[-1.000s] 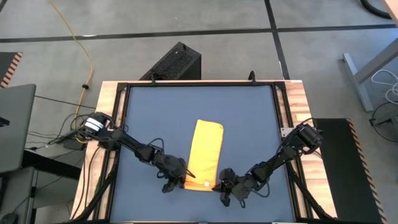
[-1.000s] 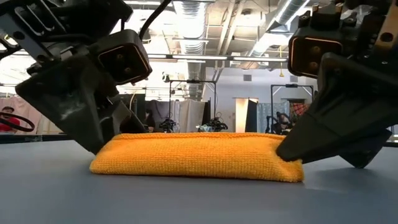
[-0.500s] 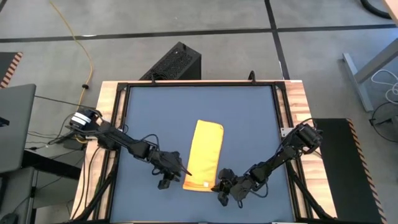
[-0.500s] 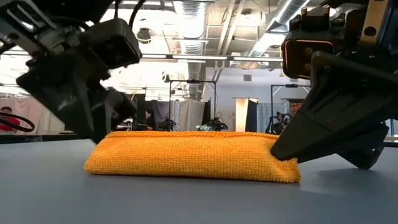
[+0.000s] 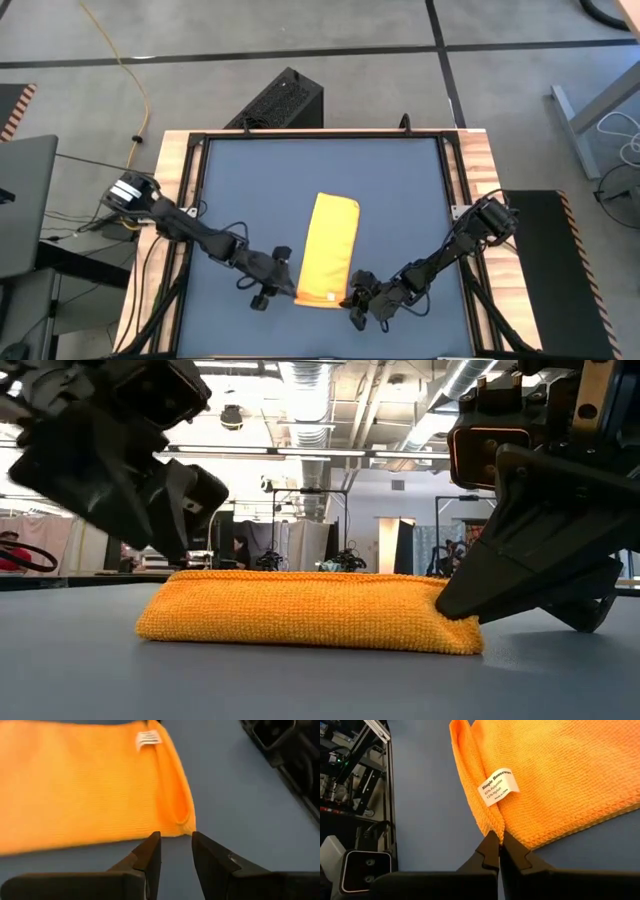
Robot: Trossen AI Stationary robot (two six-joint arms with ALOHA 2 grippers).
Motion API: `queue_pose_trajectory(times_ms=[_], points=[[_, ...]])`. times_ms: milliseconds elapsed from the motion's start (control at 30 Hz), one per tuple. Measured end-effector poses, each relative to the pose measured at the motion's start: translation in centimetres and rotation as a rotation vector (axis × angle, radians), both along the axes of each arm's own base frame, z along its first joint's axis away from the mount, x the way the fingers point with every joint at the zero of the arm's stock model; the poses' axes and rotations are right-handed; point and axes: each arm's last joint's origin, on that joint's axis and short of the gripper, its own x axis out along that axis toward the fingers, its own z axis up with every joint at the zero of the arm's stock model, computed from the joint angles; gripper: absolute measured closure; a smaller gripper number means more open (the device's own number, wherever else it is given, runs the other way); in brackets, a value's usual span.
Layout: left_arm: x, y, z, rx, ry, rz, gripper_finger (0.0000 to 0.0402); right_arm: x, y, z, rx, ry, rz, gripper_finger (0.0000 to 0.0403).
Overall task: Roll towel
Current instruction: Roll the orange microfiber towel
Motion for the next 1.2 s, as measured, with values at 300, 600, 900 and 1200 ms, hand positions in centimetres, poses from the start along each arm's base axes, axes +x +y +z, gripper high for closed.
queue_pose_trajectory(times_ms=[300, 600, 900, 1200], points=[[0.1, -3.0, 0.9, 0.09, -0.288, -0.181, 0.0292, 0.0, 0.0, 0.0, 0.011, 0.002, -0.01, 0.0383], [-0.2, -3.5, 0.8, 0.155, -0.314, -0.225, 0.0292, 0.5, -0.6, 0.1, 0.028, 0.006, -0.034, 0.0383], [0.8, -4.0, -2.0, 0.152, -0.25, -0.212, 0.0292, 0.5, -0.6, 0.1, 0.044, 0.004, -0.046, 0.0383], [1.3, -3.4, -2.1, 0.157, -0.224, -0.195, 0.0292, 0.6, -0.5, 0.2, 0.054, 0.0, -0.05, 0.0383]])
